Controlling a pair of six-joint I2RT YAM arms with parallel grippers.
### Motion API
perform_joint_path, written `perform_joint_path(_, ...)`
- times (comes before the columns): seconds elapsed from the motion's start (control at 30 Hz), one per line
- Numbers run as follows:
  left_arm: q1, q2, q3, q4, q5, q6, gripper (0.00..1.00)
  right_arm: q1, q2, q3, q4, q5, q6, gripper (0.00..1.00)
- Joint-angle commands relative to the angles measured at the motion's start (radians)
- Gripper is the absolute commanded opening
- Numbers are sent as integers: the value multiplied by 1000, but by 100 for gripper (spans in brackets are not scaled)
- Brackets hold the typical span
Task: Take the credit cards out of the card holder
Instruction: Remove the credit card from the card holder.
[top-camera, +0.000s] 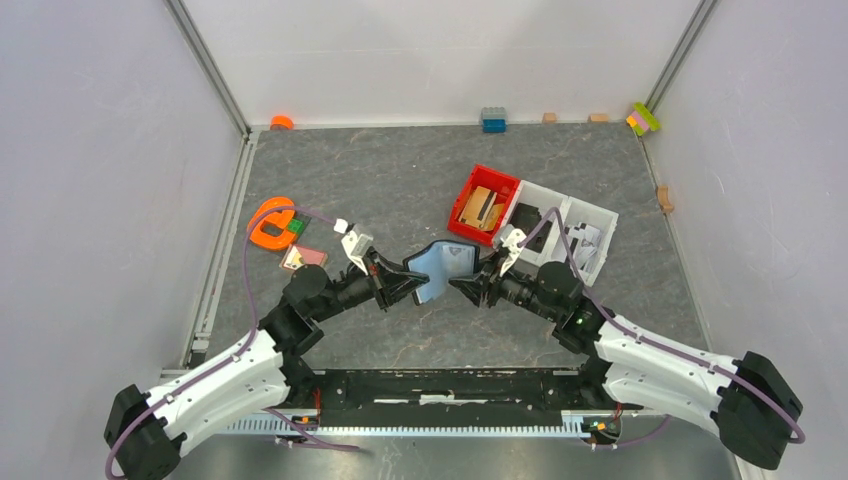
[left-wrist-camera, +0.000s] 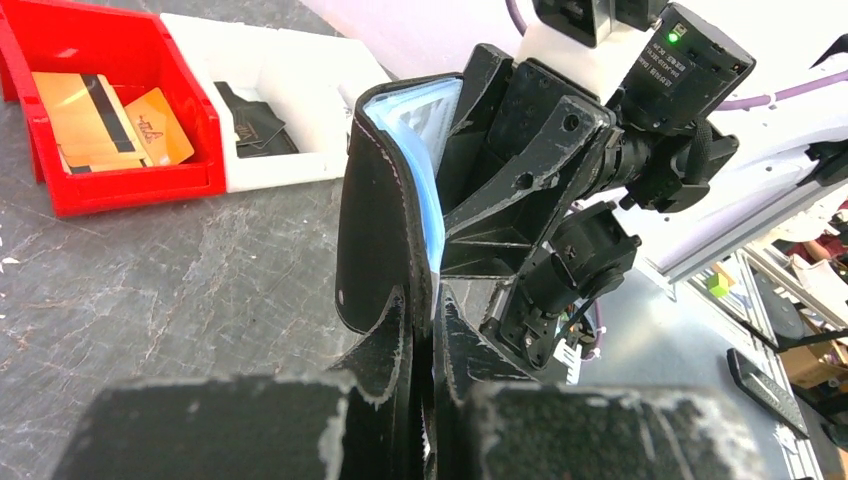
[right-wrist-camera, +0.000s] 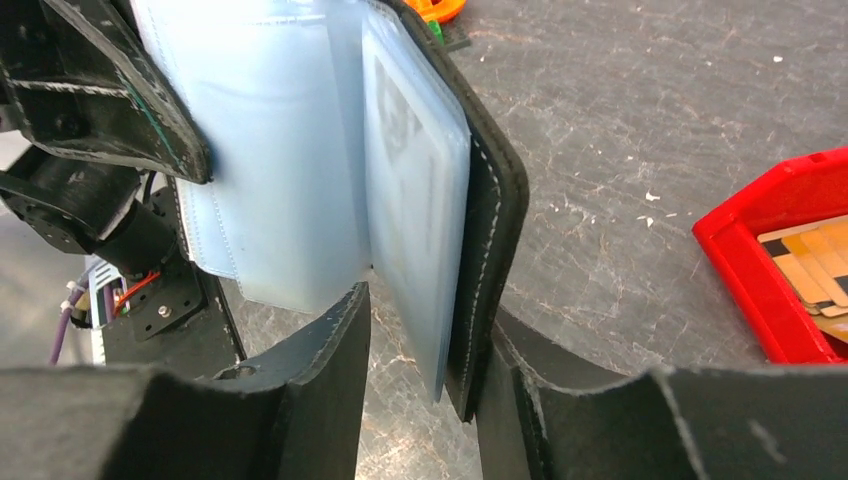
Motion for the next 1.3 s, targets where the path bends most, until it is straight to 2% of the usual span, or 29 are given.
perform_joint_path(0.0, -2, -14, 0, 90, 25, -19, 2, -10, -53, -10, 69, -6, 13, 43)
perform_joint_path(0.17, -2, -3, 14, 24, -62, -7, 2, -17, -86, -28, 79, 4, 19, 34)
perform_joint_path(0.27, -2, 19, 35, -29, -111, -1, 2, -20, -96, -34, 79, 15, 19, 25)
perform_joint_path(0.37, -2, 37, 45, -46, -132, 1, 2, -21, -88, -30, 74, 18, 23, 11)
perform_joint_path(0.43, -2, 44, 53, -85, -194, 10, 7, -22, -79, -23, 64, 24, 23, 7)
perform_joint_path(0.53, -1, 81, 88, -209, -394, -4, 23, -23, -57, -5, 24, 68, 23, 1)
perform_joint_path(0.6, -2, 109, 117, -247, -387, 10, 37, -26, -37, 11, -3, 78, 24, 0)
perform_joint_path(0.7, -2, 148, 125, -233, -329, 10, 80, -29, -11, 21, -15, 86, 30, 0)
perform_joint_path(0.73, -2, 160, 125, -228, -328, 10, 90, -29, -7, 25, -19, 87, 31, 0)
perform_joint_path(0.8, -2, 172, 131, -228, -291, 15, 99, -32, 0, 27, -19, 80, 34, 0)
perform_joint_path(1.0, -2, 182, 121, -202, -283, 24, 100, -31, -9, 10, 47, -27, 50, 0)
perform_joint_path(1.13, -2, 183, 130, -246, -371, 25, 99, -31, -5, 0, 112, -144, 77, 0)
perform_joint_path(1.27, -2, 209, 154, -301, -436, 20, 100, -31, -16, -6, 135, -177, 88, 0)
